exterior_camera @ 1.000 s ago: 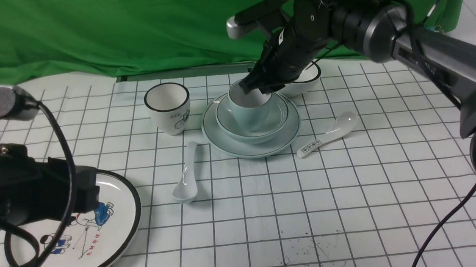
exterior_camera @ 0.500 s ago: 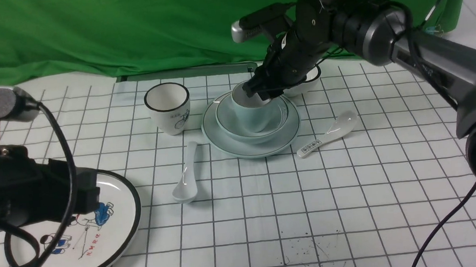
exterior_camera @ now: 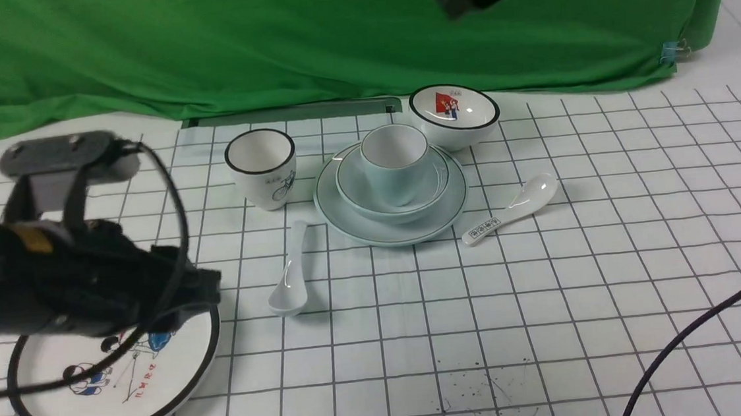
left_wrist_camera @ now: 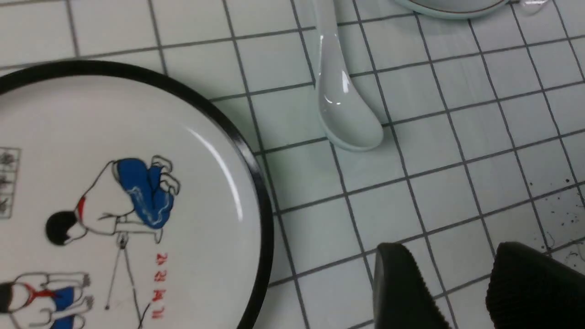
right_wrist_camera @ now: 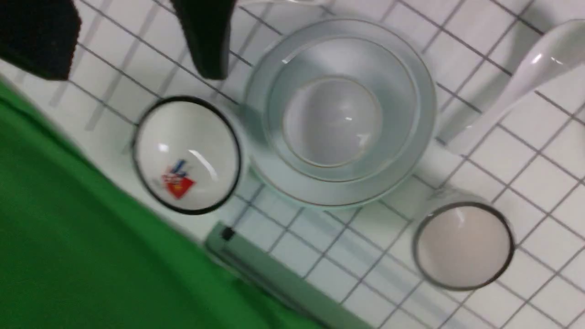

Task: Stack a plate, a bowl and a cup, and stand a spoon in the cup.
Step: Use the left arm to grab a blue soup spoon

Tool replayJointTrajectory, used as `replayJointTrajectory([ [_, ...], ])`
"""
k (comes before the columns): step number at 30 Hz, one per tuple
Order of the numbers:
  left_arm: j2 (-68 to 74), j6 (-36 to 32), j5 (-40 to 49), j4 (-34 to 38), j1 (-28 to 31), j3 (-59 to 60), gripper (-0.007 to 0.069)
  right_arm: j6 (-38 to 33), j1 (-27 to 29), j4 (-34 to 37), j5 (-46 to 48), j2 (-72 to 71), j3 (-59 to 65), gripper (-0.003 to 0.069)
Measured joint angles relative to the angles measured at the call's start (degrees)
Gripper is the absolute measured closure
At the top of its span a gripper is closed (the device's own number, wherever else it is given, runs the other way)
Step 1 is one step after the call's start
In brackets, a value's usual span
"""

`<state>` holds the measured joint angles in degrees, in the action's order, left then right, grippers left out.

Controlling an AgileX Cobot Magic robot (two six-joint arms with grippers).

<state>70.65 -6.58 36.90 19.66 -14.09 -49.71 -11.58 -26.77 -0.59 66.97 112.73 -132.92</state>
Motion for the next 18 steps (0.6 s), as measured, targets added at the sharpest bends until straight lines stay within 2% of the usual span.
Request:
replayJointTrajectory([
  [2,2.70,-0.06,0.77,-0.20,-0.60,-2.48,0.0384,1.41,0.00,-3.36,0.88,-2.52,0.34,0.0279],
  [3,6.13,0.72,1.59,-1.83,-2.06,-5.71,0.0384,3.38,0.00,-7.98,1.40,-5.93,2.63,0.0309],
  [4,8.18,1.95,1.86,-3.65,-3.37,-7.66,0.0384,4.04,0.05,-9.69,1.55,-8.20,4.76,0.0321],
  [7,14.45,6.24,2.61,-10.93,-7.88,-13.15,0.0381,4.68,0.11,-11.55,1.92,-15.60,13.60,0.0334],
  [8,14.46,6.58,2.61,-10.93,-7.88,-13.15,0.0381,4.68,0.11,-11.54,1.92,-15.61,14.39,0.0334],
  [9,17.98,8.13,3.45,-13.70,-9.86,-16.07,0.0368,4.92,0.11,-11.76,2.14,-20.27,22.03,0.0337],
  [13,26.71,8.58,6.02,-16.15,-11.81,-23.78,0.0277,7.10,0.11,-12.06,-0.45,-29.85,40.97,0.0340],
  [14,27.54,8.58,6.26,-16.55,-11.86,-24.55,0.0265,7.33,0.11,-12.06,-0.78,-30.80,42.01,0.0340],
  [18,36.00,9.09,9.19,-20.11,-10.96,-32.19,0.0145,11.58,0.11,-11.69,-11.21,-39.34,65.40,0.0340],
])
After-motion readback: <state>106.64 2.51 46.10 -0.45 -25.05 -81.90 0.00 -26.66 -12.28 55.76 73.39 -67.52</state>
